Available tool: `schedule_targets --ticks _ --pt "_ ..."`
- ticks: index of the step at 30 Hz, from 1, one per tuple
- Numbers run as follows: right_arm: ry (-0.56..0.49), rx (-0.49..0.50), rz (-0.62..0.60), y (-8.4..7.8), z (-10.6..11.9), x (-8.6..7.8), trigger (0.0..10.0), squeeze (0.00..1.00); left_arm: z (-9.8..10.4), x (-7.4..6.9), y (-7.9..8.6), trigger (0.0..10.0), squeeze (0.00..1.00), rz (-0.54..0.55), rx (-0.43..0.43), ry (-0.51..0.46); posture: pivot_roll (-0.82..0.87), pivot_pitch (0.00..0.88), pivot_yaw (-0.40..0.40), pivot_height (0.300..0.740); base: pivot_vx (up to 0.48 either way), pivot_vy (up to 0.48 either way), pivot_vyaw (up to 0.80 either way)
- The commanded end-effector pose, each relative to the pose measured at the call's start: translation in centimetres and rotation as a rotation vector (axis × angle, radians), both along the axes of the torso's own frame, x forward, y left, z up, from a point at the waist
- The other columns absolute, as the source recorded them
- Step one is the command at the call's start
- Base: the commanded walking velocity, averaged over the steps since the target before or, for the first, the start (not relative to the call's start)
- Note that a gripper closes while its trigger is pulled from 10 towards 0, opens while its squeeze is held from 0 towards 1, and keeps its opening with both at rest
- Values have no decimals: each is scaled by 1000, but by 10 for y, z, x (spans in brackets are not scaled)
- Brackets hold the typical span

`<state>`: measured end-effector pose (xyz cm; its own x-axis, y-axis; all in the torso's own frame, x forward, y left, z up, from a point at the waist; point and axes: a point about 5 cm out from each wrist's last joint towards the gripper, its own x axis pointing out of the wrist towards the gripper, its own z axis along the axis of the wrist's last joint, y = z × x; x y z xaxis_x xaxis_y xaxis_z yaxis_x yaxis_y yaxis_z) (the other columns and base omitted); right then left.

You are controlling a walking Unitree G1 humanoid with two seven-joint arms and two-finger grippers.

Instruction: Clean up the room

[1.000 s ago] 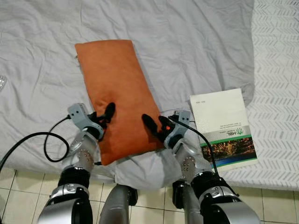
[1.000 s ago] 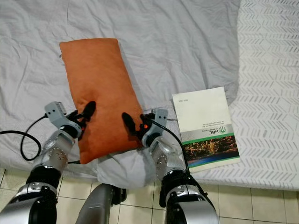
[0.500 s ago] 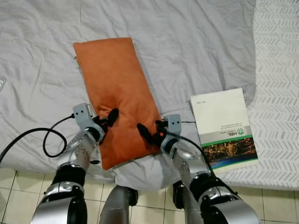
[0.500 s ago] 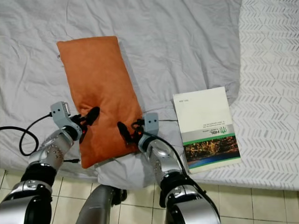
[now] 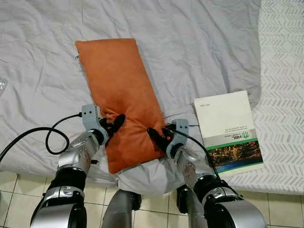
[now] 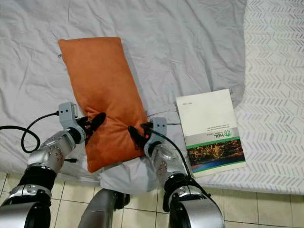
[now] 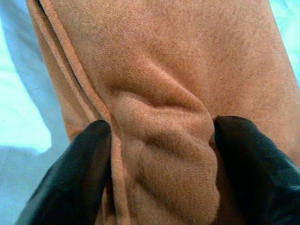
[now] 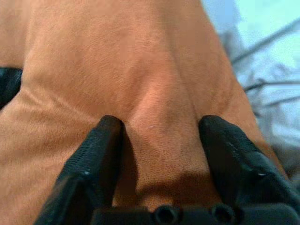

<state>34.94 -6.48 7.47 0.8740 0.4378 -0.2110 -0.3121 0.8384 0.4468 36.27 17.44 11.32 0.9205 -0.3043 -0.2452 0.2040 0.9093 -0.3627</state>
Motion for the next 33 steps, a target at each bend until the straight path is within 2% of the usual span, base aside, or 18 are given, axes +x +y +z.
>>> schedule_targets --ticks 1,3,6,14,17,22,24,26,27,28,30,31,32,33 --pt "314 27 -88 -13 -58 -36 0 0 -60 -32 -12 0 0 -67 12 274 60 596 55 740 0 0 0" --pt "362 105 -152 -18 -63 -39 0 0 -60 -33 -11 0 0 -72 24 268 66 600 62 740 0 0 0" --pt "401 169 -208 -22 -68 -43 0 0 -62 -37 -8 0 0 -85 62 263 72 599 69 740 0 0 0" --pt "403 201 -209 -18 -68 -44 0 0 -61 -40 -9 0 0 -121 80 249 78 590 79 740 0 0 0" --pt "438 261 -258 -22 -71 -45 0 0 -64 -42 -11 0 0 -127 96 255 81 594 84 740 0 0 0" --pt "462 280 -286 -25 -76 -49 0 0 -64 -43 -14 0 0 -135 103 247 87 590 90 740 0 0 0" --pt "449 253 -285 -28 -75 -48 0 0 -62 -43 -14 0 0 -141 112 223 84 574 88 740 0 0 0" --pt "279 26 -243 -44 -60 -34 0 0 -52 -44 -15 0 0 -163 184 100 64 511 74 740 0 0 0" --pt "218 -44 -229 -48 -54 -29 0 0 -48 -43 -16 0 0 -167 206 57 61 500 71 740 0 0 0" --pt "218 -44 -229 -48 -54 -29 0 0 -48 -43 -16 0 0 -167 206 57 61 500 71 740 0 0 0" --pt "75 -114 -250 -62 -33 -16 0 0 -30 -41 -19 0 0 -183 212 -54 34 423 54 740 0 0 0" --pt "34 -130 -261 -67 -27 -13 0 0 -24 -40 -21 0 0 -189 215 -82 34 423 54 740 0 0 0" --pt "-3 -138 -295 -75 -20 -9 0 0 -19 -36 -22 0 0 -193 216 -118 12 361 44 740 0 0 0" --pt "-3 -138 -295 -75 -20 -9 0 0 -19 -36 -22 0 0 -193 216 -118 12 361 44 740 0 0 0"
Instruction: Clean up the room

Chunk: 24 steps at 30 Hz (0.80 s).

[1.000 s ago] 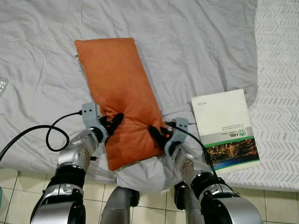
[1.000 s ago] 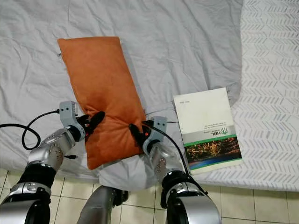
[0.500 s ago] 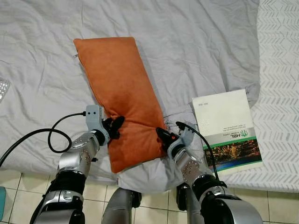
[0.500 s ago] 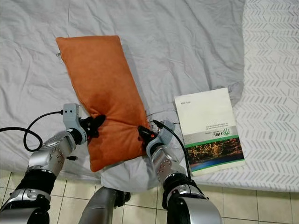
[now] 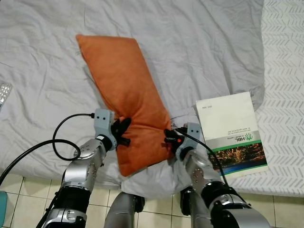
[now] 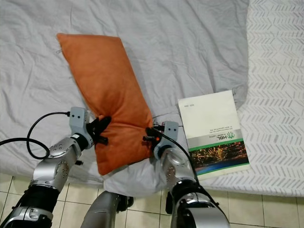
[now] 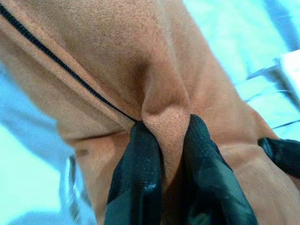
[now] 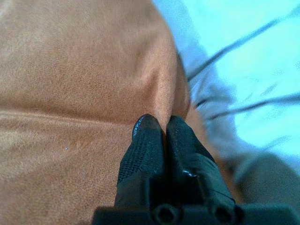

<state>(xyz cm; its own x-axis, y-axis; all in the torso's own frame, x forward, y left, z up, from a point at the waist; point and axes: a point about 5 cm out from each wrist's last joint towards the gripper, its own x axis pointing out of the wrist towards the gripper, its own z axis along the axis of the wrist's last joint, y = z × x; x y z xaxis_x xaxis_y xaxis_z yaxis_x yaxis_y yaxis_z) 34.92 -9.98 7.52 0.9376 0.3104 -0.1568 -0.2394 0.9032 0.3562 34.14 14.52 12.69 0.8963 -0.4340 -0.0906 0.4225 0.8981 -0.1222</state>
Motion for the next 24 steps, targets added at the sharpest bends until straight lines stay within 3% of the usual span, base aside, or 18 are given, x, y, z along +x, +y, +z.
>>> schedule_targets --ticks 1,5,9,10,11,15,20,21,22,24 --pt "52 -49 -211 -48 -13 -6 0 0 -26 -11 7 0 0 -7 51 89 -1 323 40 740 0 0 0" --pt "-82 -67 -359 -73 16 -7 0 0 1 7 8 0 0 -35 78 -30 -37 200 38 740 0 0 0" --pt "-123 -96 -389 -77 24 -12 0 0 7 12 9 0 0 -45 95 -51 -51 166 40 740 0 0 0" --pt "-131 -109 -397 -78 25 -12 0 0 7 16 9 0 0 -44 107 -51 -75 115 43 740 0 0 0" --pt "-191 -152 -415 -81 37 -23 0 0 13 22 8 0 0 -68 135 -79 -109 45 49 740 0 0 0" --pt "-227 -184 -431 -85 46 -33 0 0 19 27 6 0 0 -85 152 -102 -121 13 58 740 0 0 0" --pt "-204 -211 -484 -100 37 -49 0 0 18 25 -6 0 0 -114 159 -129 -155 0 94 740 0 0 0" --pt "-203 -217 -486 -101 35 -52 0 0 13 23 -10 3569 0 -116 179 -125 -163 0 101 740 0 0 0" --pt "-203 -235 -485 -101 34 -55 0 0 7 21 -13 10000 0 -122 188 -109 -168 0 105 740 0 0 -481" --pt "-199 -248 -481 -101 33 -57 0 0 2 20 -16 10000 0 -121 183 -100 -175 0 107 740 0 0 -641"
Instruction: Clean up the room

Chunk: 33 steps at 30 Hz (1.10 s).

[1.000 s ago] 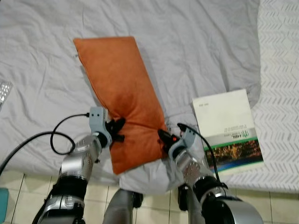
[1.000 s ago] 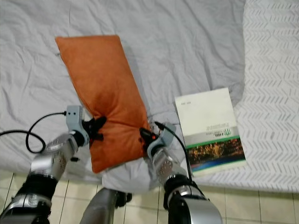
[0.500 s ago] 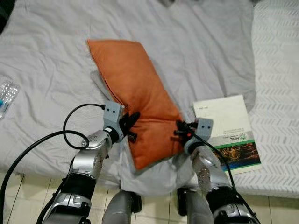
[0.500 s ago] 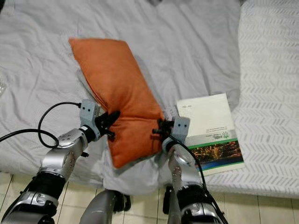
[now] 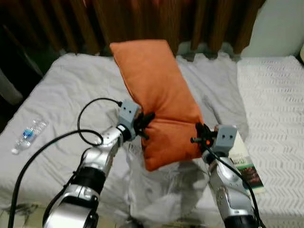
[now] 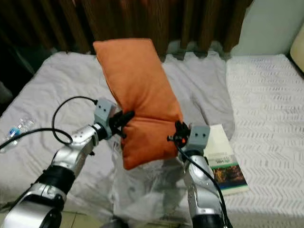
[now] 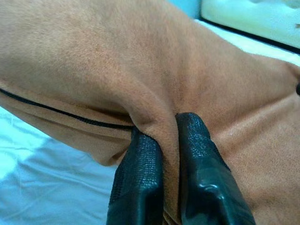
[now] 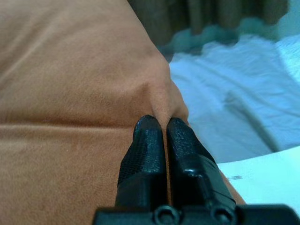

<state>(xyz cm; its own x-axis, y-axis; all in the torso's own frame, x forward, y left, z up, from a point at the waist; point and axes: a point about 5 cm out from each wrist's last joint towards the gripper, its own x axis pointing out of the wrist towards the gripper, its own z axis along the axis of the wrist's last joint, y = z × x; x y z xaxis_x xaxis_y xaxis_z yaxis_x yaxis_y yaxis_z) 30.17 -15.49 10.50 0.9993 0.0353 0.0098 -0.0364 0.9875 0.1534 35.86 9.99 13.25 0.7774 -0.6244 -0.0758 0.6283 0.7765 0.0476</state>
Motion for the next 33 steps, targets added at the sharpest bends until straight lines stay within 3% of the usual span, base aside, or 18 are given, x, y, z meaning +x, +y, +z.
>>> schedule_targets --ticks 1,6,13,16,22,29,33 --pt "-4 -55 -219 -46 2 -11 0 0 -7 1 26 10000 0 118 31 0 -179 0 111 740 0 0 -800" --pt "22 -77 -201 -41 1 -15 0 0 -24 -4 11 10000 0 117 44 28 -185 0 111 740 0 0 -800" --pt "37 -100 -155 -32 -1 -14 0 0 -29 -4 10 10000 0 150 56 34 -176 0 99 740 0 0 -800" --pt "47 -107 -122 -26 -3 -13 0 0 -31 -3 10 10000 0 180 38 43 -172 0 98 740 0 0 -800" --pt "112 -139 -35 -20 -11 -12 0 0 -36 -7 8 10000 0 243 -25 45 -168 24 78 740 174 -257 0" --pt "203 -190 57 -39 -25 -22 0 0 -52 -23 2 10000 0 323 -88 48 -158 46 -54 740 256 -403 0" --pt "243 -207 102 -42 -33 -21 0 0 -59 -27 -3 10000 0 339 -69 56 -131 36 -67 740 272 -394 0"
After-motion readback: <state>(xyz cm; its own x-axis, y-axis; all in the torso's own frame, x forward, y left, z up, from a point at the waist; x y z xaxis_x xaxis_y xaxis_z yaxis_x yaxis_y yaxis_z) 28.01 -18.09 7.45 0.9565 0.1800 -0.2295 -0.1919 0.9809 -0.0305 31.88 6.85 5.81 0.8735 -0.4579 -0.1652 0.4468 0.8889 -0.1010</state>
